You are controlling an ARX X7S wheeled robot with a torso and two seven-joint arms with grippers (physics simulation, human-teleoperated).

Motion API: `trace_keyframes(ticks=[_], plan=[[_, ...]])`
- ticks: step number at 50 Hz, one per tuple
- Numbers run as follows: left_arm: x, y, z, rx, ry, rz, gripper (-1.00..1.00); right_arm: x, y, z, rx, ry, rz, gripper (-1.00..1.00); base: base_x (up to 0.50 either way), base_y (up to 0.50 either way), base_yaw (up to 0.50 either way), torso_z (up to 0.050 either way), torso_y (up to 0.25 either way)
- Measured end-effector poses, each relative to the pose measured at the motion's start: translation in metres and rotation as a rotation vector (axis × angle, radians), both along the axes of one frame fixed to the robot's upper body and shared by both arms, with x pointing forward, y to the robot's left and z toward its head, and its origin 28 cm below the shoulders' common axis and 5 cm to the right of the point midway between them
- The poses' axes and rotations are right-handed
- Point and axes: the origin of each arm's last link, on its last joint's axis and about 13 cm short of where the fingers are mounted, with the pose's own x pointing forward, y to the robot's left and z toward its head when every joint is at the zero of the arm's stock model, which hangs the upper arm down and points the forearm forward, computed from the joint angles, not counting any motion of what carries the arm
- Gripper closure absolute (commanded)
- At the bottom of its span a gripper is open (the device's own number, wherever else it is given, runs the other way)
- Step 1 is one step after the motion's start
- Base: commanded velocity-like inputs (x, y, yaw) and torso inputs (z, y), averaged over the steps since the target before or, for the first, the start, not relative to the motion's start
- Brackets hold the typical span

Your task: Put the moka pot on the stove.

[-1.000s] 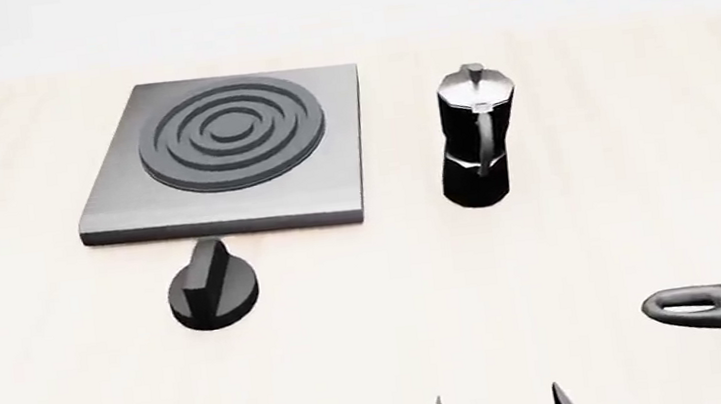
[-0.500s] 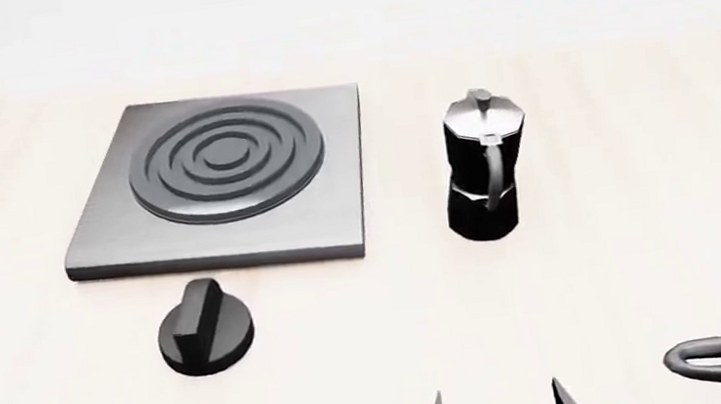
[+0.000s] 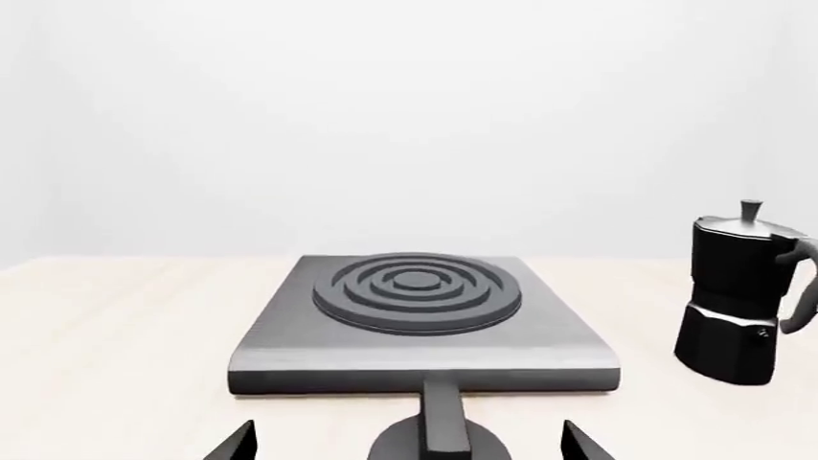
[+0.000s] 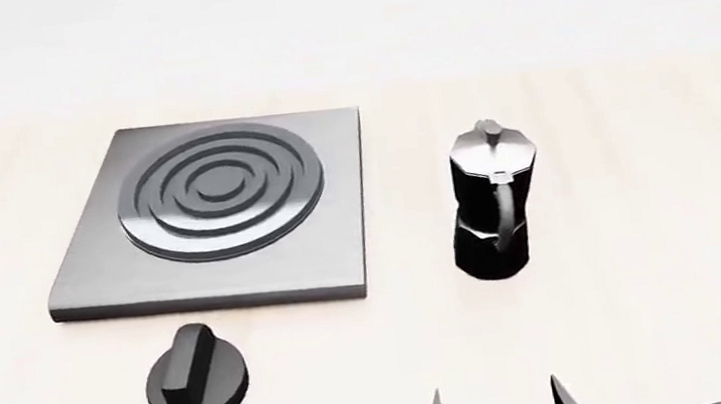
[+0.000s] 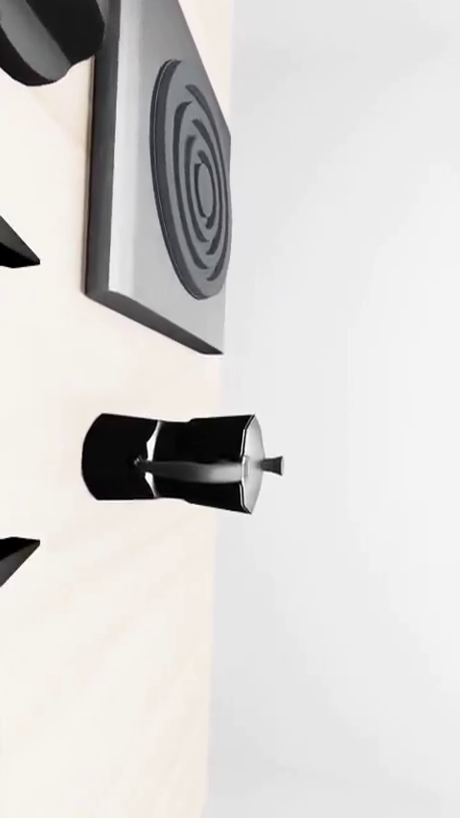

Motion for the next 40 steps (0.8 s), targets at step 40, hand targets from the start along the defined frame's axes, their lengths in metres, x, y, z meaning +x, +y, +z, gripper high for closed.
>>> trace_keyframes(ticks=[40], plan=[[-0.0001,-0.0002,-0.0007,-0.002,0.003,-0.004,-1.00,-0.0016,0.0014,0.0017,-0.012,-0.003,0.008,-1.00,0.16,0.01,0.00,0.000,0.000]])
